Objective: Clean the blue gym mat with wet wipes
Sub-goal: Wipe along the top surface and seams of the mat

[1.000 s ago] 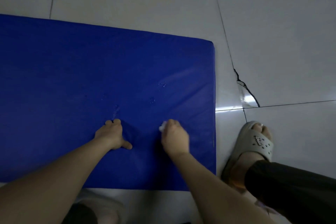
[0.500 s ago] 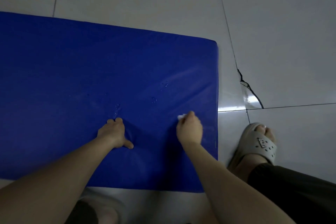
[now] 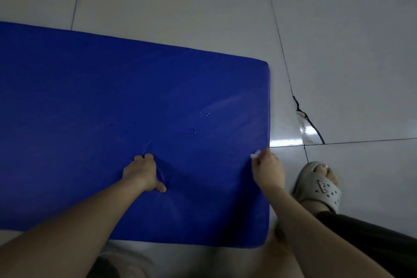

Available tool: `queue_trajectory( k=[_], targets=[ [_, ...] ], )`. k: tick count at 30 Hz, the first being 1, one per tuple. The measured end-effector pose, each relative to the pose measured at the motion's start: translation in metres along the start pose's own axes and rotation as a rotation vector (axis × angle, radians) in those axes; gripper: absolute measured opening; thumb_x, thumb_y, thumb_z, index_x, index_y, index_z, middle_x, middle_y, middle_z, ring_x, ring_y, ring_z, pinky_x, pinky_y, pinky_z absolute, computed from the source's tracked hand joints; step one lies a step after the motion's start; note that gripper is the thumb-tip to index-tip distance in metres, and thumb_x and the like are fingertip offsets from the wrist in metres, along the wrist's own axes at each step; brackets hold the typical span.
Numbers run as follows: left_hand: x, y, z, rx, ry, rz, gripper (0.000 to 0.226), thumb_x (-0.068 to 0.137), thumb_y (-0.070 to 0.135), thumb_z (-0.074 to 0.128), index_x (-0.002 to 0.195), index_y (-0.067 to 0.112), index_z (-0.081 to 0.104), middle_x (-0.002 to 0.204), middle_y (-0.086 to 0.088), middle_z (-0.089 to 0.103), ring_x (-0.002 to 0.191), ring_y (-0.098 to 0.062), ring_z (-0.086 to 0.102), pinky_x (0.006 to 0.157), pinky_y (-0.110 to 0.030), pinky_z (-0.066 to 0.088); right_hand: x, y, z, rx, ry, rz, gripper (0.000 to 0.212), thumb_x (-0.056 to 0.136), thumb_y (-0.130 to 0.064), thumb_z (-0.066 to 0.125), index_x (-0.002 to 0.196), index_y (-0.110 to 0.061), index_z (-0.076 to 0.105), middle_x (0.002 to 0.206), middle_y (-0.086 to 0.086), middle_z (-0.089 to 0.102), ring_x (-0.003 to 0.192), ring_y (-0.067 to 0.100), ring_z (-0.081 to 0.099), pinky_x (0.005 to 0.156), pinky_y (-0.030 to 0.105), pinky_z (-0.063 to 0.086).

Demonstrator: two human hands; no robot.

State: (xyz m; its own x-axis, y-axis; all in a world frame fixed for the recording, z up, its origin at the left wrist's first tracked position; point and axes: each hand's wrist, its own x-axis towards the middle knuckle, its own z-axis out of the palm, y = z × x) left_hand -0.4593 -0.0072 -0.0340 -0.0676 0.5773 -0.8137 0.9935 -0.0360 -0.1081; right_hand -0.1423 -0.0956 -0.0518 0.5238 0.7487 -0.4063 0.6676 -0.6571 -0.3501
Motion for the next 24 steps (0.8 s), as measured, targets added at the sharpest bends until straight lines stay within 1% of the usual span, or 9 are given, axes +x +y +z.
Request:
queue_trajectory(
  k=[2,5,6,10,11,14,17,21,24],
  targets=[
    [-0.007,0.007,-0.004,0.065,-0.007,-0.010,0.099,0.066,0.063,0.085,0.138,0.016,0.037,0.133,-0.005,0.046,0.106,-0.019,0.058,0.071,-0.030,0.049,0.003,0.011,-0.009,0.046,0.010,0.095,0.028,0.103,-0.037,0.050,0.105,-0.009,0.053,0.108,0.014,0.066,0.095,0.033,0.064,0.082,0.049,0.055],
    [-0.012,0.018,-0.014,0.229,0.023,0.038,0.056,0.072,0.061,0.081,0.104,0.024,0.056,0.098,0.008,0.060,0.083,-0.010,0.058,0.060,-0.025,0.043,0.011,0.001,-0.008,0.171,0.035,0.223,0.025,0.101,-0.033,0.053,0.103,-0.009,0.054,0.109,0.015,0.066,0.096,0.035,0.063,0.084,0.049,0.054],
    [-0.012,0.022,-0.019,0.244,0.072,0.065,0.051,0.072,0.061,0.080,0.098,0.024,0.057,0.094,0.008,0.060,0.081,-0.010,0.058,0.060,-0.025,0.042,0.014,-0.009,-0.003,0.205,0.042,0.240,0.024,0.101,-0.032,0.053,0.103,-0.008,0.054,0.110,0.016,0.066,0.096,0.036,0.063,0.085,0.049,0.054],
    [-0.001,0.036,-0.046,0.275,0.507,0.231,0.084,0.068,0.067,0.080,0.127,0.018,0.048,0.122,-0.004,0.050,0.110,-0.021,0.050,0.089,-0.033,0.045,0.016,-0.074,0.031,0.165,-0.029,0.106,0.031,0.102,-0.032,0.055,0.112,-0.003,0.056,0.114,0.016,0.068,0.103,0.034,0.064,0.085,0.036,0.051],
    [0.004,0.038,-0.052,0.286,0.549,0.263,0.095,0.064,0.070,0.080,0.133,0.017,0.044,0.127,-0.005,0.046,0.115,-0.023,0.048,0.095,-0.034,0.043,0.014,-0.095,0.042,0.145,-0.079,0.044,0.031,0.102,-0.033,0.054,0.112,-0.004,0.056,0.113,0.014,0.067,0.103,0.032,0.064,0.084,0.035,0.051],
    [0.021,0.038,-0.062,0.345,0.444,0.243,0.140,0.056,0.077,0.081,0.157,0.007,0.014,0.157,-0.017,0.022,0.144,-0.031,0.027,0.116,-0.042,0.030,0.007,-0.143,0.072,0.096,-0.190,-0.138,0.026,0.102,-0.030,0.050,0.110,-0.006,0.056,0.109,0.013,0.067,0.096,0.030,0.064,0.072,0.032,0.046],
    [0.034,0.033,-0.057,0.384,0.354,0.214,0.158,0.055,0.079,0.080,0.158,0.000,-0.010,0.166,-0.021,-0.010,0.156,-0.035,-0.005,0.127,-0.047,0.009,0.008,-0.148,0.077,0.026,-0.210,-0.252,0.024,0.103,-0.032,0.048,0.108,-0.010,0.055,0.106,0.009,0.065,0.090,0.026,0.063,0.067,0.031,0.041],
    [0.045,0.036,-0.056,0.405,0.320,0.212,0.165,0.050,0.080,0.081,0.156,-0.004,-0.012,0.165,-0.025,-0.017,0.155,-0.037,-0.012,0.126,-0.052,0.003,0.022,-0.089,0.045,-0.010,-0.052,-0.176,0.025,0.103,-0.038,0.049,0.105,-0.014,0.055,0.105,0.003,0.066,0.091,0.024,0.065,0.066,0.029,0.039],
    [0.047,0.040,-0.058,0.397,0.300,0.203,0.166,0.048,0.076,0.085,0.156,-0.005,-0.012,0.164,-0.026,-0.018,0.154,-0.038,-0.013,0.126,-0.052,0.003,0.030,-0.030,0.012,0.005,0.047,-0.042,0.026,0.103,-0.039,0.050,0.104,-0.013,0.053,0.108,0.005,0.067,0.096,0.028,0.065,0.075,0.039,0.051]
  ],
)
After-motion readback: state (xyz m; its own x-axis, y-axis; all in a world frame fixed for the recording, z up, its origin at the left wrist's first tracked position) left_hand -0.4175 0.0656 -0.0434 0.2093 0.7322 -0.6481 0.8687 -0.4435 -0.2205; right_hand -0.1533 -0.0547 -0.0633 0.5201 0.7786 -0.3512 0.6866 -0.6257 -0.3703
